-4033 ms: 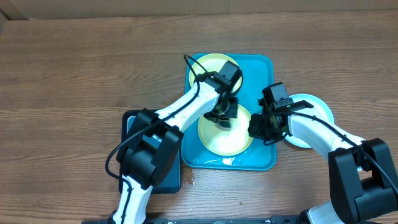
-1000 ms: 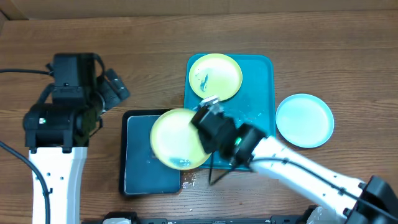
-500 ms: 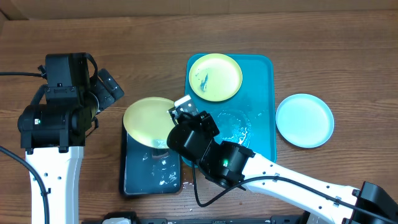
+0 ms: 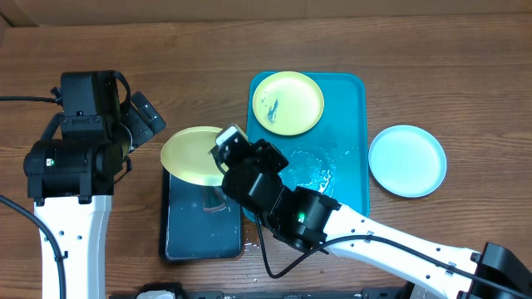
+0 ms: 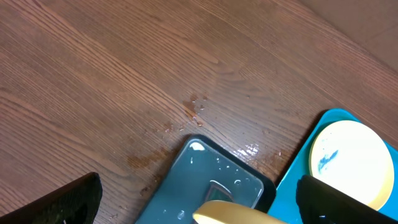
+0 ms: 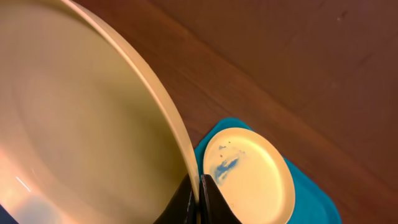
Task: Clean dirty plates on tray and stack at the side
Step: 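Lift the yellow plate with the right gripper and tilt it over the black tray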
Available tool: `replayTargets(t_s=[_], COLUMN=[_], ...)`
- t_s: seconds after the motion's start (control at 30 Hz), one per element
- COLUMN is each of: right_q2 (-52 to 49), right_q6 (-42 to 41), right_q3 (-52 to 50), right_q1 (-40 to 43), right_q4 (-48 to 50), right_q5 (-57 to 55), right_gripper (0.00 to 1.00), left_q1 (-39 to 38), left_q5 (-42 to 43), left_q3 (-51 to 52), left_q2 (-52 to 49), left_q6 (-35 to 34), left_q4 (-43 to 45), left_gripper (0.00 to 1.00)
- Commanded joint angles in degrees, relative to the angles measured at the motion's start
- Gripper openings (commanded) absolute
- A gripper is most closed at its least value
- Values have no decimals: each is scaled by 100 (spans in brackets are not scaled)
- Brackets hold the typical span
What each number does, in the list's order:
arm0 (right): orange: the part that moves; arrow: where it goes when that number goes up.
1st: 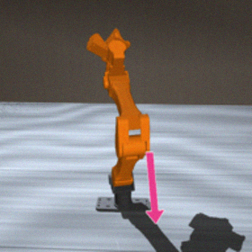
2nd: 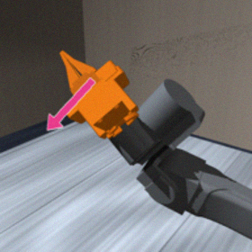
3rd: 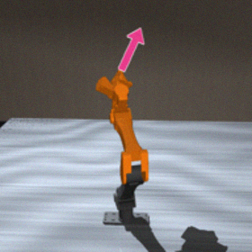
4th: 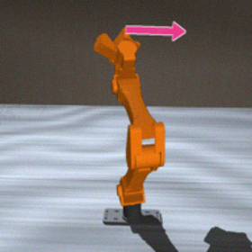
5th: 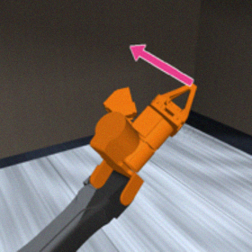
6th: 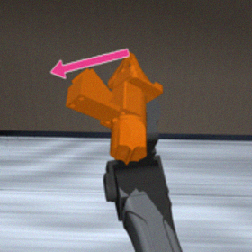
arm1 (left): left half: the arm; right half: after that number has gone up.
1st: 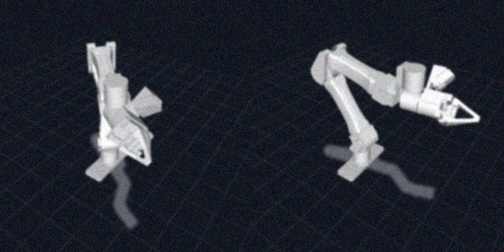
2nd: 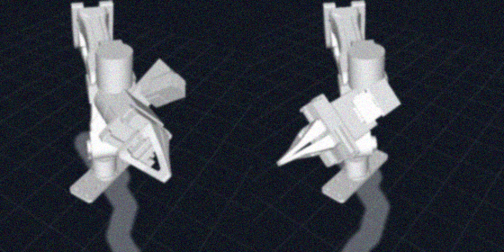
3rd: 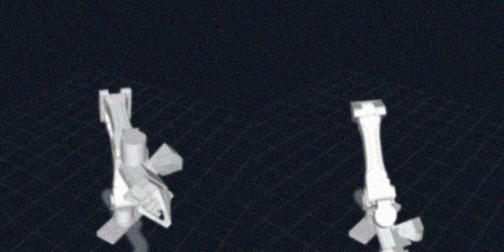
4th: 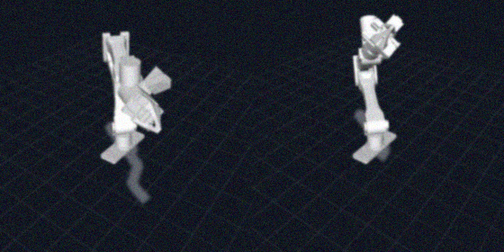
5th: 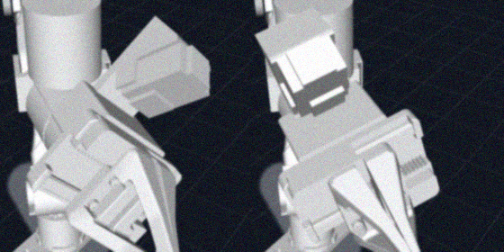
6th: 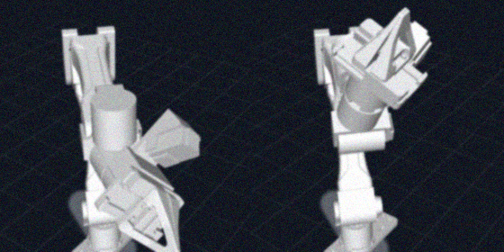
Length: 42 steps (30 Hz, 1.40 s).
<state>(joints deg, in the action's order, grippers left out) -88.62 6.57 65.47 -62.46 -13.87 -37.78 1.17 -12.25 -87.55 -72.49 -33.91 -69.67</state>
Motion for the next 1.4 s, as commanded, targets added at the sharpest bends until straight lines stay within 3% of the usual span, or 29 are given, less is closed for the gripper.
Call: replayTargets(t_s=[0.0, 0.7, 0.83, 1.37], right_q2=[98, 98, 98, 98], right_q6=[446, 439, 398, 741], right_q3=[181, 181, 181, 181], right_q1=[-24, -22, -20, -92], right_q4=[79, 227, 713, 1069], right_q5=[-74, -87, -802, -765], right_gripper=[4, 4, 4, 4], left_q1=[20, 20, 20, 20], left_q5=[4, 4, 4, 4], left_q3=[-107, -107, -107, -107], left_q2=[50, 50, 50, 50], left_q6=[114, 114, 116, 114], left_q4=[-2, -2, -2, -2], left_gripper=[100, 100, 100, 100])
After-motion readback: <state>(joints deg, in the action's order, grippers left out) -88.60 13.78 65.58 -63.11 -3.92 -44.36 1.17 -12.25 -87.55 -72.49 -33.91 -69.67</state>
